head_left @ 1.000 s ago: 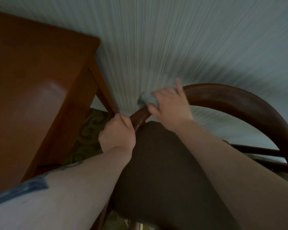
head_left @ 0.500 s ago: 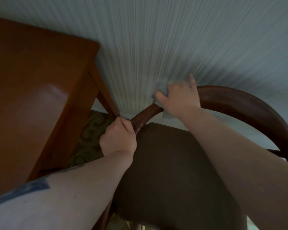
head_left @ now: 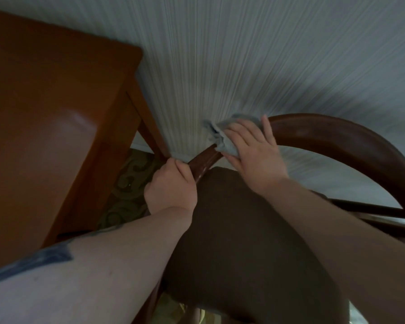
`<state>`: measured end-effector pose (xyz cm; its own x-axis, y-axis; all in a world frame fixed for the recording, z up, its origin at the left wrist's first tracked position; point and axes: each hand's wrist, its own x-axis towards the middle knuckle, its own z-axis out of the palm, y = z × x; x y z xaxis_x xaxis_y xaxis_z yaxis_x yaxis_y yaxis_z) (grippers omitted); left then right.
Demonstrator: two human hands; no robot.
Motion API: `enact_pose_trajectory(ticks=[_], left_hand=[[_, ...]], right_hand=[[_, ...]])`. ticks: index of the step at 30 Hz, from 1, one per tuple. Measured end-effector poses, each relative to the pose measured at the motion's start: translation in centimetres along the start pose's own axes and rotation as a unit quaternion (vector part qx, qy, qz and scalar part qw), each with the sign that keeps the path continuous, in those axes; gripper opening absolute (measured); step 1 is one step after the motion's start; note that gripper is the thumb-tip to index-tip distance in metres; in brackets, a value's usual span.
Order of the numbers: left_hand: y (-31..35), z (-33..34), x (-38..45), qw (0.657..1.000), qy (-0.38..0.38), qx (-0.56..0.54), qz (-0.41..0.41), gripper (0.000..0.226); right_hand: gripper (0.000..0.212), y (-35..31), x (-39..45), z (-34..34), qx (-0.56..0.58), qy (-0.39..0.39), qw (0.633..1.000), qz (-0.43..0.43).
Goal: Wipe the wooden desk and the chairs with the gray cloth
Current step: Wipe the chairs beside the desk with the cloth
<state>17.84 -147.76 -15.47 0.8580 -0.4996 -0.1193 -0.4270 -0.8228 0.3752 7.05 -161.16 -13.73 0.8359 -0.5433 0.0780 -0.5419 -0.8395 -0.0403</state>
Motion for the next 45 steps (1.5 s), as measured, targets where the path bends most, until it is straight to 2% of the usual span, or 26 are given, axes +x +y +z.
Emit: enact_pose_trajectory(ticks=[2,4,6,8,11,14,17,19,20,22,25,27,28,31,34,35,37,39,40,43,45], left_hand=[[-0.3,0.1,0.1,1.0,0.002,0.012,0.013,0.035],[-0.4,0.1,0.0,0.999,-0.013,0.036,0.035,0.023],[-0.4,0.1,0.0,0.999,-0.024,0.034,0.023,0.022],[-0.1,-0.1,0.1,1.0,-0.015,0.013,0.007,0.031],[0.5,-0.5,-0.2,1.0,-0.012,0.002,0.001,0.038],[0.2,-0.3,-0.1,1.0,-0.005,-0.001,-0.006,0.038],[0.2,0.0,-0.1,1.0,-0.01,0.01,-0.002,0.034],[0.3,0.0,-0.1,1.0,-0.007,0.014,-0.003,0.031],[0.3,0.1,-0.1,1.0,-0.004,0.013,-0.005,0.031],[0.2,0.1,0.0,1.0,-0.005,0.002,-0.011,0.034],[0.3,-0.1,-0.1,1.0,-0.003,-0.005,-0.012,0.036],[0.2,-0.1,-0.1,1.0,-0.003,-0.001,-0.009,0.035],[0.0,-0.1,-0.1,1.0,-0.007,0.002,-0.007,0.034],[-0.1,-0.1,0.0,0.999,-0.033,0.024,0.02,0.021],[0.1,0.0,0.1,1.0,-0.025,0.016,-0.003,0.027],[0.3,0.0,0.2,1.0,-0.017,0.012,-0.007,0.032],[0.5,0.0,0.1,1.0,-0.008,0.001,-0.009,0.036],[0.3,0.0,0.1,1.0,-0.008,-0.004,-0.008,0.036],[0.2,0.0,0.1,1.0,-0.012,-0.005,-0.01,0.036],[0.6,-0.1,0.2,1.0,-0.025,0.012,0.005,0.038],[0.6,-0.4,0.2,0.999,-0.039,0.021,0.028,0.037]], right_hand=[[0.044,-3.9,-0.6,0.8,0.004,0.008,1.0,0.028],[0.043,-7.2,-0.9,1.5,0.055,-0.007,0.998,-0.017],[0.047,-6.0,-0.8,1.3,0.073,-0.026,0.993,-0.089],[0.052,-2.1,-0.6,1.0,0.025,-0.029,0.988,-0.153],[0.066,1.9,-0.2,0.4,-0.014,-0.034,0.992,-0.119],[0.059,-0.2,-0.3,0.7,-0.01,0.007,0.997,-0.07],[0.055,-2.4,-0.1,1.1,0.014,0.003,0.991,-0.133],[0.055,-2.1,0.4,0.7,0.013,-0.014,0.982,-0.188],[0.056,-1.3,0.6,0.5,0.004,-0.029,0.982,-0.188],[0.053,1.0,0.6,0.2,-0.011,-0.049,0.989,-0.14],[0.044,2.6,0.4,-0.4,0.004,-0.001,1.0,0.01],[0.055,-0.6,0.8,-0.9,0.029,0.003,0.994,0.106],[0.059,-2.9,0.9,-0.9,0.031,-0.014,0.992,0.118],[0.059,-7.7,0.8,-0.4,0.06,-0.077,0.995,0.019],[0.066,-5.0,2.0,-1.0,0.025,-0.13,0.991,-0.037],[0.069,-3.4,2.5,-1.1,-0.012,-0.126,0.992,-0.018],[0.068,-1.0,3.2,-1.5,-0.067,-0.104,0.989,0.082],[0.065,-1.5,3.7,-2.0,-0.089,-0.108,0.978,0.158],[0.062,-2.7,3.8,-2.2,-0.092,-0.13,0.975,0.154],[0.056,-6.2,3.1,-1.8,-0.058,-0.172,0.983,0.033],[0.057,-6.3,2.6,-1.8,-0.015,-0.166,0.986,0.022]])
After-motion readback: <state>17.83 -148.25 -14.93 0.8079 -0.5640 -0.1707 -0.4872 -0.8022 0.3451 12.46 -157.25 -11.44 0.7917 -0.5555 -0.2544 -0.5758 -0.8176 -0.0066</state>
